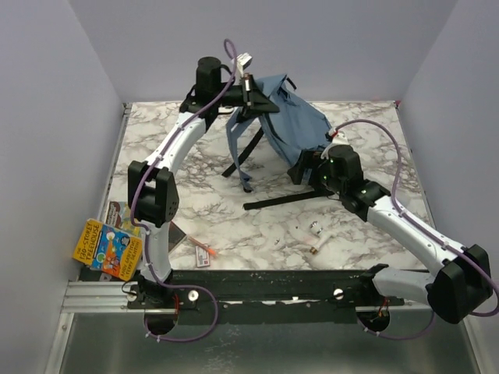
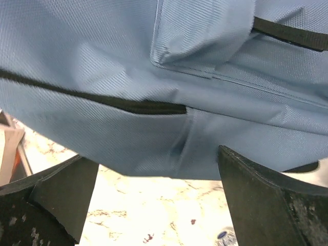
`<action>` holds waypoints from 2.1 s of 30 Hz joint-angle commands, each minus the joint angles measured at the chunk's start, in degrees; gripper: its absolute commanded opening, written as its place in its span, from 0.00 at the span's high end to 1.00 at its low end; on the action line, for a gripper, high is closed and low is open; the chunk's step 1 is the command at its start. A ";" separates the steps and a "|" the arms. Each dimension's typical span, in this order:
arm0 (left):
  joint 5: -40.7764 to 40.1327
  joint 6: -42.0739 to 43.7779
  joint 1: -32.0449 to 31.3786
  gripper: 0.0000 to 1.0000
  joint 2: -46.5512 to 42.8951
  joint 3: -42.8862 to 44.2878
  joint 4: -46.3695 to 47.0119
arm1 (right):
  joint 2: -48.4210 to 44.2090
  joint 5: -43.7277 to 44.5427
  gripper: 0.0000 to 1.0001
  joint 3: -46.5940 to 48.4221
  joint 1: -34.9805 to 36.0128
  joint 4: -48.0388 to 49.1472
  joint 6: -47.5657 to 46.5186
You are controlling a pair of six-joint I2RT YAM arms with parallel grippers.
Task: Pack the student bag
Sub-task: Place the student bag at the center of the board, then unzip the student bag at the center of the board.
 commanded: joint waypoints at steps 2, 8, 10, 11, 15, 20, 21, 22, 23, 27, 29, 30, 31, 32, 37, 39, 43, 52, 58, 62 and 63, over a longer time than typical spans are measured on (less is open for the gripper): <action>7.27 9.38 9.84 1.00 -2.33 -7.21 -13.69 | 6.06 -11.31 0.00 -1.45 0.01 10.95 -2.15; -7.54 30.36 13.26 1.00 2.91 1.06 -49.01 | 14.13 -9.65 0.00 4.00 0.06 9.52 -0.94; -11.53 30.22 15.06 0.92 1.79 -1.64 -49.74 | 16.54 -8.43 0.00 6.83 0.05 6.90 0.08; -14.70 30.60 15.71 0.81 0.80 -3.21 -49.85 | 17.48 -8.64 0.00 7.59 0.05 6.60 0.48; -25.92 31.65 16.33 0.38 -4.17 -7.60 -50.19 | 19.52 -10.77 0.02 8.79 0.00 7.08 2.57; -41.39 27.89 15.32 0.25 -11.17 -13.93 -49.06 | 20.32 -8.25 0.02 9.58 0.06 6.60 4.97; -42.82 26.49 14.72 0.24 -13.04 -16.13 -47.91 | 20.57 -7.84 0.02 9.88 0.05 6.60 5.03; -42.97 24.83 14.41 0.24 -14.12 -18.01 -46.89 | 21.08 -7.68 0.02 10.48 -0.03 6.52 5.20; -42.63 23.63 14.09 0.24 -14.97 -18.52 -46.71 | 21.94 -7.71 0.03 11.06 -0.03 6.36 5.37; -42.47 19.94 13.25 0.24 -18.92 -22.53 -43.82 | 25.60 -8.59 0.19 14.92 -0.05 5.11 7.24; -39.01 18.47 13.00 0.25 -20.00 -24.09 -41.83 | 26.96 -9.69 0.28 16.01 -0.03 5.61 8.87; -37.38 17.56 12.91 0.27 -20.37 -25.18 -40.84 | 27.41 -10.03 0.32 16.31 -0.04 5.83 9.85; -36.31 16.11 12.78 0.27 -20.53 -26.77 -39.55 | 27.73 -10.18 0.34 16.47 -0.10 6.24 10.72; -34.56 14.47 12.63 0.27 -20.70 -28.43 -38.11 | 27.77 -9.99 0.34 16.29 -0.03 6.63 11.54; -26.29 2.88 12.48 0.18 -21.00 -40.46 -29.28 | 26.52 -7.54 0.36 14.48 -0.14 7.82 14.13; -26.24 -0.88 12.16 0.13 -21.72 -45.07 -25.88 | 25.39 -6.15 0.36 13.23 -0.29 7.97 14.79; -24.03 -3.00 10.62 0.12 -19.92 -47.54 -22.46 | 24.92 -6.44 0.37 11.52 -1.23 9.75 15.52; -20.87 -2.87 9.04 0.22 -13.12 -47.78 -17.49 | 27.28 -12.38 0.46 10.03 -4.90 14.70 18.74; -20.92 -1.78 9.84 0.36 -9.34 -46.14 -17.45 | 30.04 -17.06 0.48 10.32 -6.15 17.55 20.44; -19.79 -2.28 9.81 0.44 -8.39 -45.98 -17.33 | 32.39 -21.43 0.49 10.19 -6.07 21.06 21.09; -19.77 -2.32 9.78 0.47 -8.48 -45.97 -17.37 | 32.85 -21.99 0.49 10.34 -6.13 21.36 21.12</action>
